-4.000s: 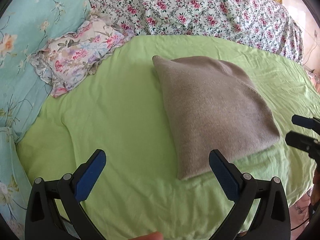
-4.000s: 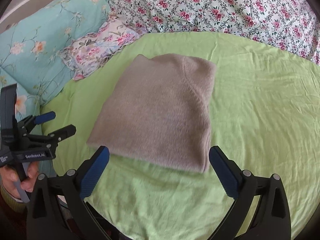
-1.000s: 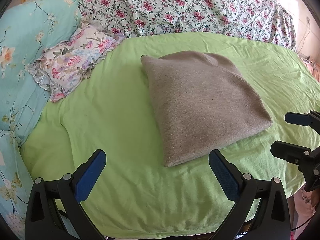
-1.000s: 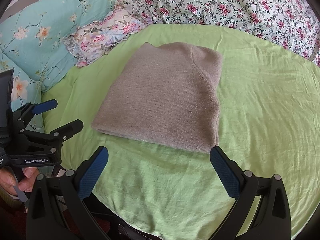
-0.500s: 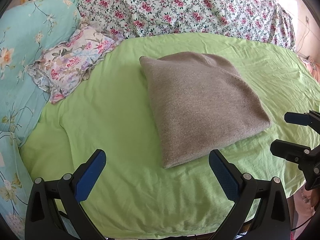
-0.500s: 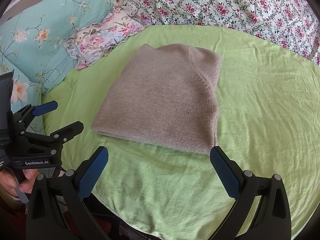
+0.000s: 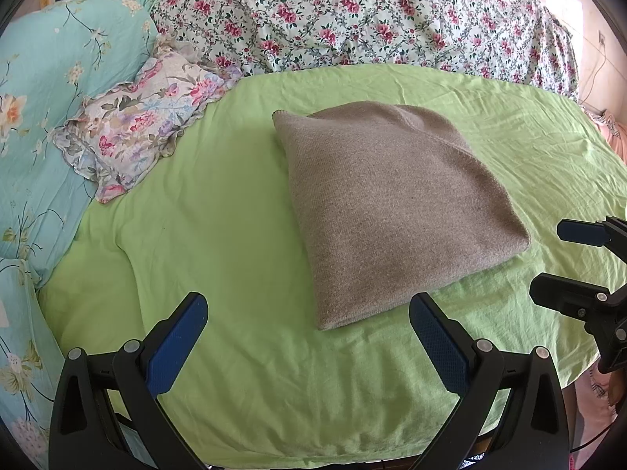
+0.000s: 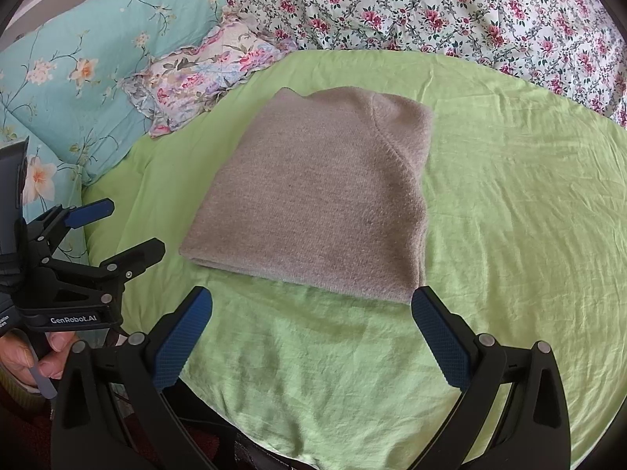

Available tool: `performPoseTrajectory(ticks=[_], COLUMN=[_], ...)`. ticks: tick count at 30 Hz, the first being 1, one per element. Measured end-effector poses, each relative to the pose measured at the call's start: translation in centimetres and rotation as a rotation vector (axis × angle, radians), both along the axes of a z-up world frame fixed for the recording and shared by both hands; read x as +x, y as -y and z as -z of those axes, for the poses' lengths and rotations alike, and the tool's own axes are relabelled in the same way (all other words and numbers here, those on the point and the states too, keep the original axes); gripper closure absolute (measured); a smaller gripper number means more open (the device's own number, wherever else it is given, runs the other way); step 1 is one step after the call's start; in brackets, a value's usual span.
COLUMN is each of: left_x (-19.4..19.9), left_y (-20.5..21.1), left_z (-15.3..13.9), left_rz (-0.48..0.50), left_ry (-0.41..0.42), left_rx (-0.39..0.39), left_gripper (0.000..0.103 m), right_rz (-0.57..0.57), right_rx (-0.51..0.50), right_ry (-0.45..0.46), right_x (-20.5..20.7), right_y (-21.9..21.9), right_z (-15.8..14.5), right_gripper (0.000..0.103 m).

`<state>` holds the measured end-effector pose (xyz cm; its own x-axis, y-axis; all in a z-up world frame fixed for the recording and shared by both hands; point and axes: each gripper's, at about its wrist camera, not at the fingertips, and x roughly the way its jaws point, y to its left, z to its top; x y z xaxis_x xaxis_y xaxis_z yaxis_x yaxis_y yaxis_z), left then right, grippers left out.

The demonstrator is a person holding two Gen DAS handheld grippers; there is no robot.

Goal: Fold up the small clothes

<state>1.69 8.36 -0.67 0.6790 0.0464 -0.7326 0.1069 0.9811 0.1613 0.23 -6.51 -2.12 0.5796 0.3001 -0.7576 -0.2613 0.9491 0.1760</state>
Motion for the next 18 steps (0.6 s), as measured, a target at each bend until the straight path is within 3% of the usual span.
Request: performPoseTrajectory(ticks=[18], left_x=[1.7], left_y=[0.8], left_z=[-0.7], left_rz=[0.028], left_ry=[0.014], left_rx=[-0.001], left_gripper=[0.0], right_rz=[0.024], right_rx=[-0.018], right_ry=[0.026], right_x=[2.0], right_y=[0.7], right_z=[-0.7], right_gripper=[0.001])
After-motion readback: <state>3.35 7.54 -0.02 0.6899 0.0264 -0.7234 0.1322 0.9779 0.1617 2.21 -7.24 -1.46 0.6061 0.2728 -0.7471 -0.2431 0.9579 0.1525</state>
